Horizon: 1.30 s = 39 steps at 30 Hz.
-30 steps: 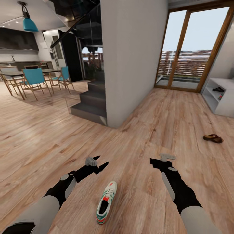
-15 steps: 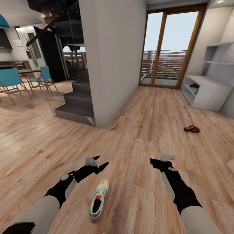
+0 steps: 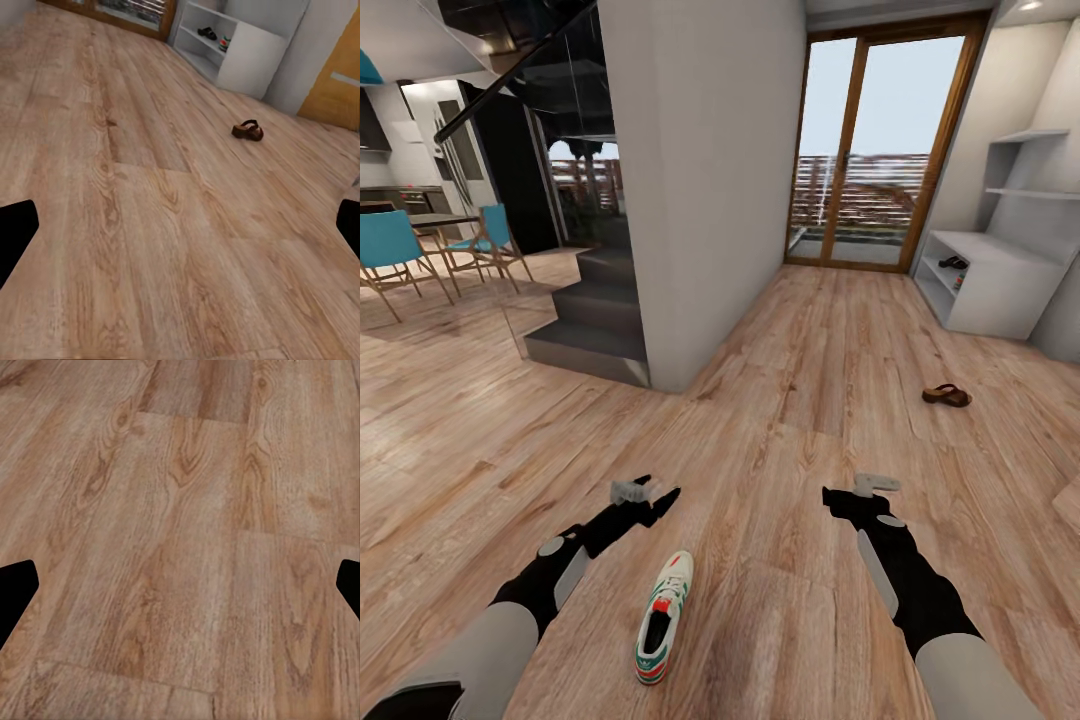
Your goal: Pick up the two gym shoes and the two sandals from the corridor floor and place them onto the hallstand (shoe rack) in the corridor, making sure they are on the rack and not on the floor. Arrange them so the two gym shoes are next to each other and the two sandals are next to each other.
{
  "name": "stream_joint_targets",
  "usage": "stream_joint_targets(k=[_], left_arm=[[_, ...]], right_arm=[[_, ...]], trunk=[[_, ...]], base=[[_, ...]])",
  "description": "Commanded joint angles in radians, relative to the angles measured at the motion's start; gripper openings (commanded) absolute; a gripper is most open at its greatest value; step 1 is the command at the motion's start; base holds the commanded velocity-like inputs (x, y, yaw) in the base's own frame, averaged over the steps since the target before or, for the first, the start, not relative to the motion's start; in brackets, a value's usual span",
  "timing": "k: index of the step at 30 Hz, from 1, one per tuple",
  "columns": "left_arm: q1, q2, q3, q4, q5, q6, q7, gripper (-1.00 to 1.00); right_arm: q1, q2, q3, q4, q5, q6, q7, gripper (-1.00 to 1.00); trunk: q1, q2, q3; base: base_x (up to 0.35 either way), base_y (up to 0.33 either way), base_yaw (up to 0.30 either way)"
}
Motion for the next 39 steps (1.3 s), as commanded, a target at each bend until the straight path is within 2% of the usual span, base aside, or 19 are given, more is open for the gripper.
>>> stream_joint_targets(k=[1,2,3,4,5,6,7,8,13,22,27,30,33,39], left_arm=[[0.0,0.0,0.006,0.002,0.003,-0.001,0.021,1.0],[0.0,-0.001,0.01,0.002,0.002,-0.001,0.078,1.0],[0.0,-0.001,0.012,0.002,0.002,-0.002,0.109,1.0],[0.0,-0.006,0.015,0.002,0.001,-0.003,0.343,1.0],[0.0,-0.007,0.015,0.002,0.0,-0.003,0.374,1.0],[0.0,-0.008,0.015,0.002,0.0,-0.003,0.432,1.0],[0.0,-0.009,0.014,0.002,-0.001,-0.003,0.458,1.0],[0.0,-0.015,0.014,0.003,-0.003,-0.004,0.53,1.0],[0.001,-0.019,0.013,0.015,-0.006,-0.006,0.574,1.0],[0.001,-0.02,0.011,0.031,-0.009,-0.007,0.583,1.0],[0.001,-0.02,0.008,0.054,-0.01,-0.007,0.582,1.0],[0.001,-0.02,0.007,0.059,-0.01,-0.007,0.581,1.0],[0.001,-0.021,0.006,0.062,-0.01,-0.008,0.581,1.0],[0.001,-0.022,-0.041,0.073,-0.01,-0.016,0.581,1.0]], right_arm=[[0.0,0.0,0.002,-0.002,-0.011,0.004,-0.006,1.0],[0.0,0.0,0.001,-0.002,-0.01,0.004,-0.006,1.0],[0.0,0.0,0.001,-0.002,-0.01,0.004,-0.006,1.0],[0.0,0.0,0.001,-0.001,-0.009,0.004,-0.007,1.0],[0.0,0.0,0.001,-0.001,-0.009,0.004,-0.007,1.0],[0.0,0.0,0.001,-0.001,-0.009,0.004,-0.008,1.0],[0.0,0.0,0.001,-0.002,-0.01,0.004,-0.008,1.0],[0.0,0.0,0.0,-0.002,-0.011,0.008,-0.009,1.0],[0.0,-0.001,-0.005,-0.001,-0.019,0.014,-0.011,1.0],[0.0,-0.001,0.001,-0.012,-0.018,0.015,-0.011,1.0],[0.0,-0.001,0.001,-0.104,-0.017,0.015,-0.011,1.0],[0.0,-0.001,0.001,-0.128,-0.017,0.016,-0.01,1.0],[0.0,0.0,0.0,-0.138,-0.017,0.016,-0.009,1.0],[0.0,0.0,-0.002,-0.144,-0.019,0.016,-0.009,1.0]], trunk=[[0.0,0.0,-0.001],[0.0,0.0,-0.001],[0.0,0.0,-0.001],[0.0,0.0,-0.001],[0.0,0.0,-0.001],[0.0,0.0,-0.001],[0.0,0.0,-0.001],[0.0,0.0,-0.001],[0.0,0.0,-0.001],[0.0,0.0,-0.001],[0.0,0.0,-0.001],[0.0,0.0,-0.001],[0.001,-0.001,-0.014],[0.004,-0.002,-0.046]], base=[[0.0,0.0,0.0],[0.0,0.0,0.0],[0.0,0.0,0.0],[0.0,0.0,0.0],[0.0,0.0,0.0],[0.0,0.0,0.0],[0.0,0.0,0.0],[0.0,0.0,0.0],[0.0,0.0,0.0],[0.0,0.0,0.0],[0.0,0.0,0.0],[0.0,0.0,0.0],[0.0,0.0,0.0],[0.0,0.0,0.0]])
